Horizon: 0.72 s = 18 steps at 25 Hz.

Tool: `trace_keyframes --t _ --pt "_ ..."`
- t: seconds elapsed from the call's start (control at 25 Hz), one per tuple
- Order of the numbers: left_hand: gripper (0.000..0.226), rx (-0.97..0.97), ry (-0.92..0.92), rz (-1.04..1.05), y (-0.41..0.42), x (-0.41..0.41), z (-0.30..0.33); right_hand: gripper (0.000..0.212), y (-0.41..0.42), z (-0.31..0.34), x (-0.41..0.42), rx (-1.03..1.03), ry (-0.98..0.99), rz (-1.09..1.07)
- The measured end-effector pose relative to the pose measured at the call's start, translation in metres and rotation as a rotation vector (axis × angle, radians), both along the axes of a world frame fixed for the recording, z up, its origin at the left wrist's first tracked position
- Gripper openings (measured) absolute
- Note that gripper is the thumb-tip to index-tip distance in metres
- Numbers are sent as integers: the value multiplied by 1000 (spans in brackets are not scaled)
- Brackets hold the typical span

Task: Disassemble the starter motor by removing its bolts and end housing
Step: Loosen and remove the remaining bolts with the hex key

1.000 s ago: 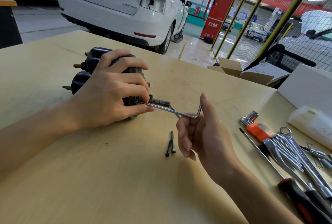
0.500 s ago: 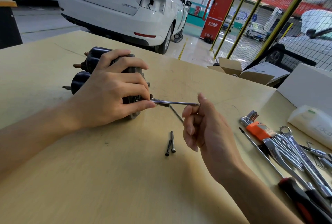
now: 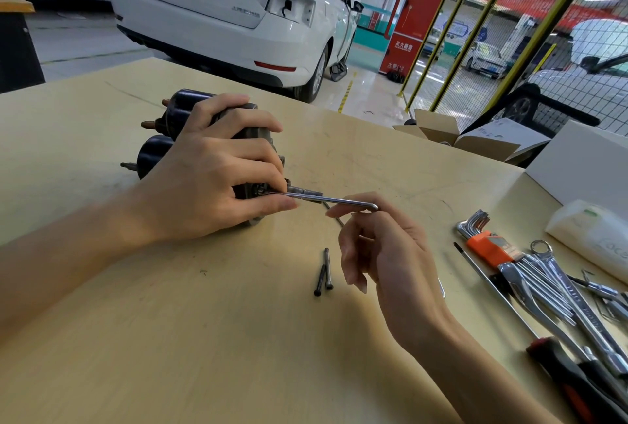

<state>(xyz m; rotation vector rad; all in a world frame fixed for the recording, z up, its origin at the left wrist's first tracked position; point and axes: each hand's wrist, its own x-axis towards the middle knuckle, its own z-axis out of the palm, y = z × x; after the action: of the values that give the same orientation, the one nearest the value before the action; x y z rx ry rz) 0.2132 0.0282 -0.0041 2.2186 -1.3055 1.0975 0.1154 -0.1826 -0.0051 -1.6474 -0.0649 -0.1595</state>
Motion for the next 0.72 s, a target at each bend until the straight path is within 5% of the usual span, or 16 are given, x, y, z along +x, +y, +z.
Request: trace_keyframes --t 0.4,0.72 --pt "22 -3 2 -3 0 0 0 24 3 0 2 13 45 -113" --pt "24 17 -8 15 0 0 0 65 0 2 6 154 161 5"
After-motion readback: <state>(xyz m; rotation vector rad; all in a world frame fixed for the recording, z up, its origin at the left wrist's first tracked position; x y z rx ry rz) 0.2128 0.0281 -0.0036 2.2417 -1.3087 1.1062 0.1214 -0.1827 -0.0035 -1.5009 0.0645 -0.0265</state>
